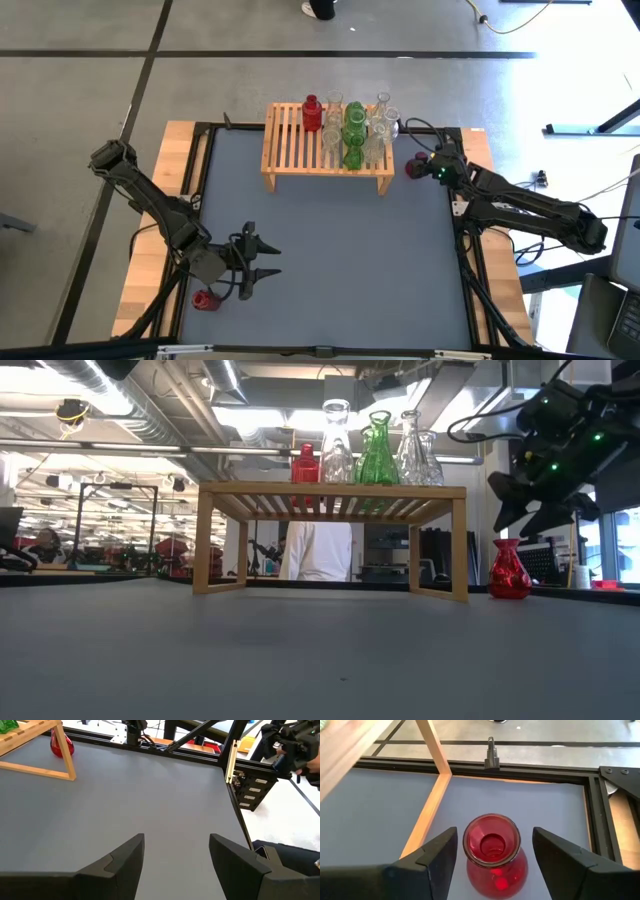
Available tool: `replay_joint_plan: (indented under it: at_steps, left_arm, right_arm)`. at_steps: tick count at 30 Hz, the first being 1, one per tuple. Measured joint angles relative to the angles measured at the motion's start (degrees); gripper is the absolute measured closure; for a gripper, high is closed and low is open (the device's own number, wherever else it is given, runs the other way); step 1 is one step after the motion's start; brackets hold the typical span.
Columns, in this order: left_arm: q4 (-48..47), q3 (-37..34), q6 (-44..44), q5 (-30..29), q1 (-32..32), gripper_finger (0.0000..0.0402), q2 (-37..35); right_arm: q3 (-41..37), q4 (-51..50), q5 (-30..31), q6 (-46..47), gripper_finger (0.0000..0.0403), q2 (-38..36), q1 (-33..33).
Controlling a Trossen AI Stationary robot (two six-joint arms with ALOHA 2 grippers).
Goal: Sort vases onto shelf
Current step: Put the red vase on the shelf aligned with the other red vase
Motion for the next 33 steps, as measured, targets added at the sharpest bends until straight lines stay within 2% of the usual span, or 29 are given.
replay_joint_plan:
  at_steps: [18, 27, 33]
  left_arm:
    - [0.00, 0.00, 0.08, -0.01, 0.01, 0.0184, 0.01]
    - [-0.02, 0.00, 0.13, -0.17, 0.01, 0.0184, 0.00]
    - [-0.02, 0.00, 0.13, -0.17, 0.01, 0.0184, 0.00]
  right_arm:
    - [-5.10, 7.75, -0.59, -1.19, 0.0159, 1.98, 0.02]
    - [-5.08, 13.34, 0.05, -3.39, 0.0159, 7.59, 0.02]
    - [-5.08, 13.37, 2.96, -3.43, 0.0159, 10.54, 0.02]
